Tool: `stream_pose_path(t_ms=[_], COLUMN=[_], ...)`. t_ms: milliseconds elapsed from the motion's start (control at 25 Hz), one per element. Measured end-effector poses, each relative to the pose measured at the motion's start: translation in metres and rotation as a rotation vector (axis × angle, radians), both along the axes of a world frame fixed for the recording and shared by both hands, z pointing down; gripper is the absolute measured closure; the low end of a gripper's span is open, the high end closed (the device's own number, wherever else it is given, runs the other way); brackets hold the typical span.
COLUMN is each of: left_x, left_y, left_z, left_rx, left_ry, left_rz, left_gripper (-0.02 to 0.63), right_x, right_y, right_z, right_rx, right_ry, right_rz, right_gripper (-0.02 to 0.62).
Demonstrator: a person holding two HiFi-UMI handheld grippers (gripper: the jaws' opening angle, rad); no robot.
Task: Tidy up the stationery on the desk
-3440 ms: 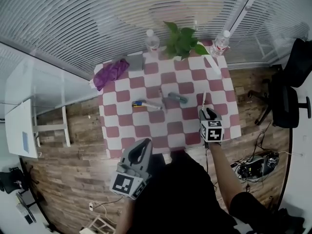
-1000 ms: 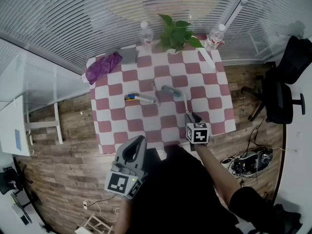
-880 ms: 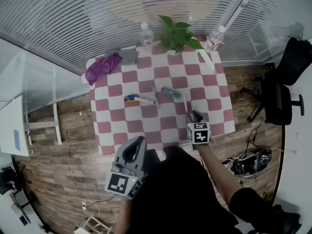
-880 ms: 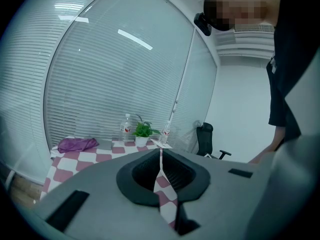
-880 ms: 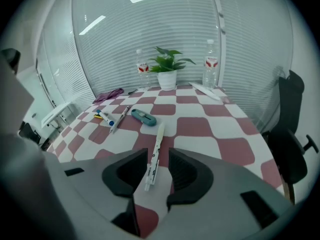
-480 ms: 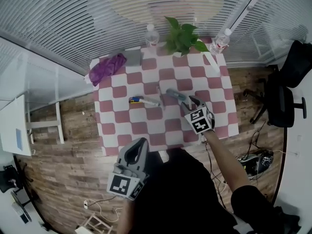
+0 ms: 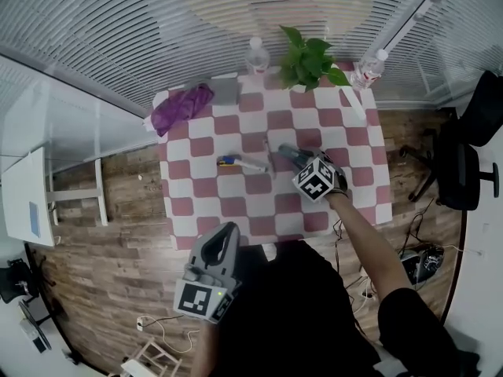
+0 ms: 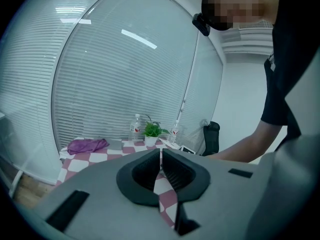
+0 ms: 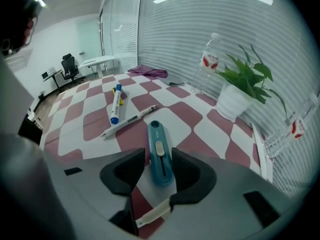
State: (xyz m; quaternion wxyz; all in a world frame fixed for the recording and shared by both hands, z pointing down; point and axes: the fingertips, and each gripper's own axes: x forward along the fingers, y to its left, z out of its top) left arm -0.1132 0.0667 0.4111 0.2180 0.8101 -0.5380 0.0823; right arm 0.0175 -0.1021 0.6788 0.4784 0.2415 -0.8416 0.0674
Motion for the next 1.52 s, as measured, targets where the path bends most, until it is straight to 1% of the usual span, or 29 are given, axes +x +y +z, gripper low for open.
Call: stream_pose_path(t_ms=[240, 360, 480, 600, 680, 760, 880, 960, 1080, 1200, 1360, 1520], left_x=[-0.002, 0.000, 0.003, 0.006, 0.009, 0.013, 0.019, 0.024, 0.030, 0.034, 0.037, 0.032], left_y=[-0.003, -0.002, -0.004, -0.006, -0.007, -0.008, -0.010, -0.011, -0.010, -0.009, -0.005, -0.003], left_z=[0.004, 0.003, 0.000, 0.002, 0.004, 0.004, 0.004, 0.004, 0.006, 0.007, 0.008, 0.008], left_rx=[-0.008, -0.005, -0.001, -0.004, -0.005, -0.006, -0.008, -0.009, -0.010, -0.016, -0.021, -0.021], left_ry=[0.019, 0.020, 0.027, 0.025, 0.024, 0.022, 0.031, 0.034, 0.030, 0.032, 0.023, 0.013], left_rz=[-0.016, -0.015, -0.011, 0.006, 0.025, 0.042, 0.060, 0.073, 0.099, 0.106, 0.108, 0.097], left_gripper=[0.565, 0.565, 0.565, 0.565, 0.565, 0.565, 0.565, 0.565, 0.565, 0.565, 0.565, 0.565], right_x=[0.000, -0.001, -0.003, -0.002, 0.001, 0.009, 0.028, 0.038, 0.050, 0.056, 0.054, 0.050], right_y=[-0.005, -0.004, -0.005, 0.000, 0.010, 0.021, 0.038, 0.047, 0.057, 0.060, 0.065, 0.067], right_z=[0.009, 0.005, -0.009, -0.029, -0.039, -0.044, -0.041, -0.036, -0.027, -0.019, -0.011, 0.000], right_rx=[-0.046, -0.033, -0.012, 0.008, 0.006, -0.010, -0.038, -0.054, -0.070, -0.083, -0.084, -0.115], right_ry=[0.006, 0.002, -0.036, -0.098, -0.160, -0.210, -0.252, -0.264, -0.257, -0.252, -0.212, -0.197], right_rz=[0.014, 0.011, 0.051, 0.154, 0.262, 0.391, 0.574, 0.650, 0.721, 0.777, 0.822, 0.914], right_gripper=[0.442, 0.446, 0.446, 0.446, 0.446, 0.446, 0.446, 0.445, 0.445, 0.445, 0.445, 0.451])
